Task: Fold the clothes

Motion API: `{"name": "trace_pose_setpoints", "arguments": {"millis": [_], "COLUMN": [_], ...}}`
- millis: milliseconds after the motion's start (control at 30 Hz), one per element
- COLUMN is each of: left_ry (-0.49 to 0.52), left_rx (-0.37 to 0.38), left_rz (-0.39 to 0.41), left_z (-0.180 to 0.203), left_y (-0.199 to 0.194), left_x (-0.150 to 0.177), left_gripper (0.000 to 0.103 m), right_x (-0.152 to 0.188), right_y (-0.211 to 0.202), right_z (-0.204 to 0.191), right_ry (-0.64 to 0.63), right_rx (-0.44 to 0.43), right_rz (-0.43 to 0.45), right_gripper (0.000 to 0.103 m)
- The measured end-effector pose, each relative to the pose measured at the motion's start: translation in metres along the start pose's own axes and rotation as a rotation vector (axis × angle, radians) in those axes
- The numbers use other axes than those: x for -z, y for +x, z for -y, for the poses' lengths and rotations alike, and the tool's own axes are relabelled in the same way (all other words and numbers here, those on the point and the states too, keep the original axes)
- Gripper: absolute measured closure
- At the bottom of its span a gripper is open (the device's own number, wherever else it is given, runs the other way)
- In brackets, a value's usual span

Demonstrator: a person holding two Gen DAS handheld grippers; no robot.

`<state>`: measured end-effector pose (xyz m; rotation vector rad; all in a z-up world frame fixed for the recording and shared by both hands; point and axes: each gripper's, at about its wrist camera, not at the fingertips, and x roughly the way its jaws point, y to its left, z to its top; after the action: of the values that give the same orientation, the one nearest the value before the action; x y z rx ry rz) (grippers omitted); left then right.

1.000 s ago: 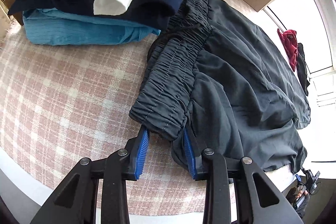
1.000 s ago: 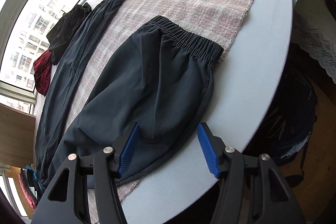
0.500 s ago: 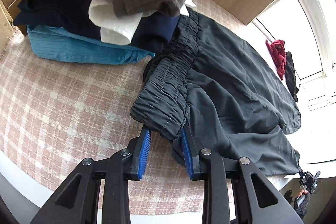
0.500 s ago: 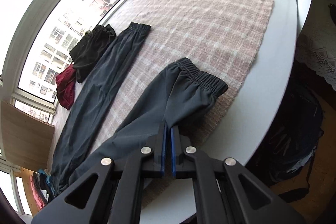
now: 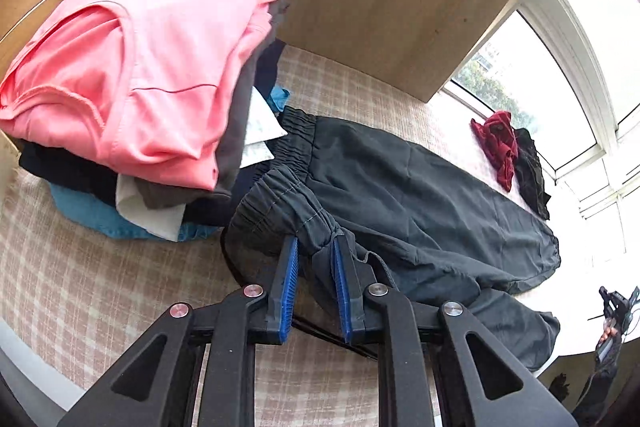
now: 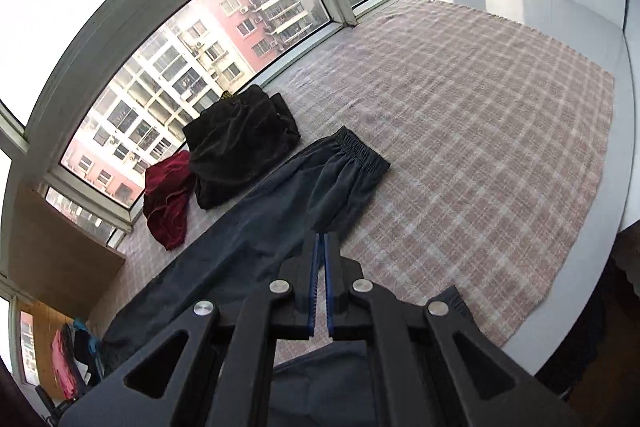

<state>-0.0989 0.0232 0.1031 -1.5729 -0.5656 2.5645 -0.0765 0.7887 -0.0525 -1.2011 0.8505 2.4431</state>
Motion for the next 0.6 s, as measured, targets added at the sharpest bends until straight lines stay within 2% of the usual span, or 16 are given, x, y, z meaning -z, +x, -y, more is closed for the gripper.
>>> {"name": "trace_pose_setpoints", "arguments": {"millis": [67,100,167,267,333,467,600], "left_ry": [-0.012,-0.022,-0.042,-0.067,-0.072,-0.033,0.008], "left_rx": [-0.004,-0.006,-0.011,-0.016,-0.014,-0.019,-0.007], "left_rz": [-0.014,-0.022,-0.036,-0.06,-0.075,-0.094,-0.101], "left_z": [-0.002,-0.004,-0.01,-0.019,-0.025,-0.022,-0.014], "left_y": [0.006,0.009,0.015,0.022,0.025,0.029,0.032], "left_x": [0.005,0.008,0.013,0.019,0.019,0.017,0.014], "left_gripper": [0.087,0.087,0.087,0.087,0.087,0.087,0.087], "right_x": [0.014,0.023,0.047,0.083,0.104,0.129,0.141], "right_y": [0.01,0.015,0.023,0.033,0.029,0.021,0.023], "right_z": [-0.002,0.0,0.019,0.048,0.078,0.132,0.142], "right_ry": [-0.023,-0.021,0.044,0.138,0.215,0.389,0.398], "right_rx": [0.04,0.058,0.08,0.125,0.195,0.221,0.241], "right_rz": [-0.054,-0.079,-0.122,-0.181,-0.19,-0.211,-0.232], "right_gripper": [0.094,0.088,0.081,0.08,0.08,0.08,0.08]}}
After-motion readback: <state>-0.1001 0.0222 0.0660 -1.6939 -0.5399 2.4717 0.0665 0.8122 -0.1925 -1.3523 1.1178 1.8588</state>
